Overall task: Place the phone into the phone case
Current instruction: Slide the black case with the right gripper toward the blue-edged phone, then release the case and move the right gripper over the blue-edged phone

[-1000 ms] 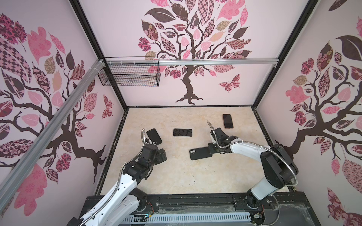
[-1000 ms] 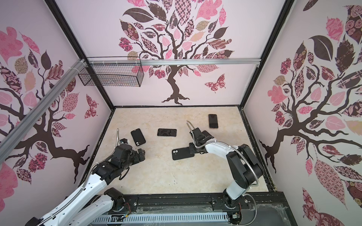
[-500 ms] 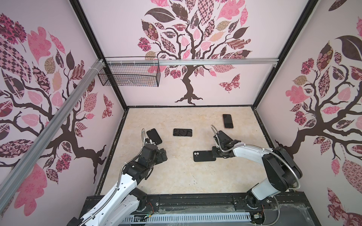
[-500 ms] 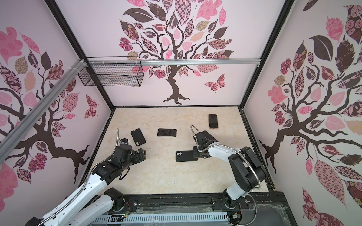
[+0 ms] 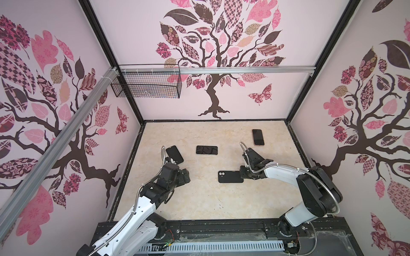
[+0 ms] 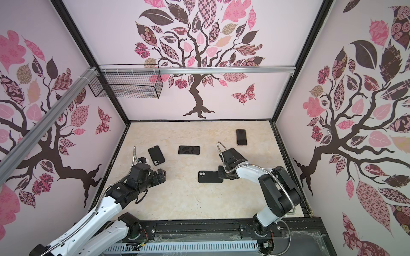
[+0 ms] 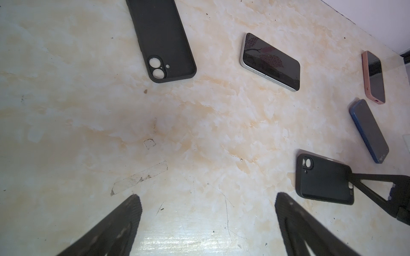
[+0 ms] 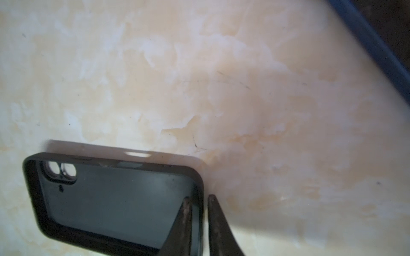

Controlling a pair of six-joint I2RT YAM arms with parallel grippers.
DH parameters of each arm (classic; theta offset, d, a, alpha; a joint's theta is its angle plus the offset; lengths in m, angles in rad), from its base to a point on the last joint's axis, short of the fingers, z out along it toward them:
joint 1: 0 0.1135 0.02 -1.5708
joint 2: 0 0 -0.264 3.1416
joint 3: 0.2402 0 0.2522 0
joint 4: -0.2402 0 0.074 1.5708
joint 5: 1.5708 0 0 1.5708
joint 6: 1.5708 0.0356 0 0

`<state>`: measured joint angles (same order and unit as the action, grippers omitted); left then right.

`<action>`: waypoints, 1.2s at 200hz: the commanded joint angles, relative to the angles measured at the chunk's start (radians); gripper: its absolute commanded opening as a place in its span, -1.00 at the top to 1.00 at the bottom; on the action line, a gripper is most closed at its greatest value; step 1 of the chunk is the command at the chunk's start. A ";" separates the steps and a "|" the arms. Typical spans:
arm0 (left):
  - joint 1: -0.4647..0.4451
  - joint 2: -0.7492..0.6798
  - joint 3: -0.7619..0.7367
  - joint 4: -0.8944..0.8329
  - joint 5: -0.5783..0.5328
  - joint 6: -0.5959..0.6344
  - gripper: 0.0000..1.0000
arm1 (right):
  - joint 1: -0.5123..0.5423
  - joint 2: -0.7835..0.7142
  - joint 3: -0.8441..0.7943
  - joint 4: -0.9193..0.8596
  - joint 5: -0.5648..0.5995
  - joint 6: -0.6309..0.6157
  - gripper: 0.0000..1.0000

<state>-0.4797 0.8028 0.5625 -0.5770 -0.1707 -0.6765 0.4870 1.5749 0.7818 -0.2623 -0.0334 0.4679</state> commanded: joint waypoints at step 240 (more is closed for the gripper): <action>0.004 -0.031 0.058 0.005 0.047 0.059 -0.95 | -0.340 0.245 0.453 -0.259 0.033 -0.686 -0.99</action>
<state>-0.4789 0.7757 0.5652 -0.5701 -0.1246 -0.6430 0.1551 1.7481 1.1732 -0.4381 0.0479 -0.1368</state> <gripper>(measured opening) 0.974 0.995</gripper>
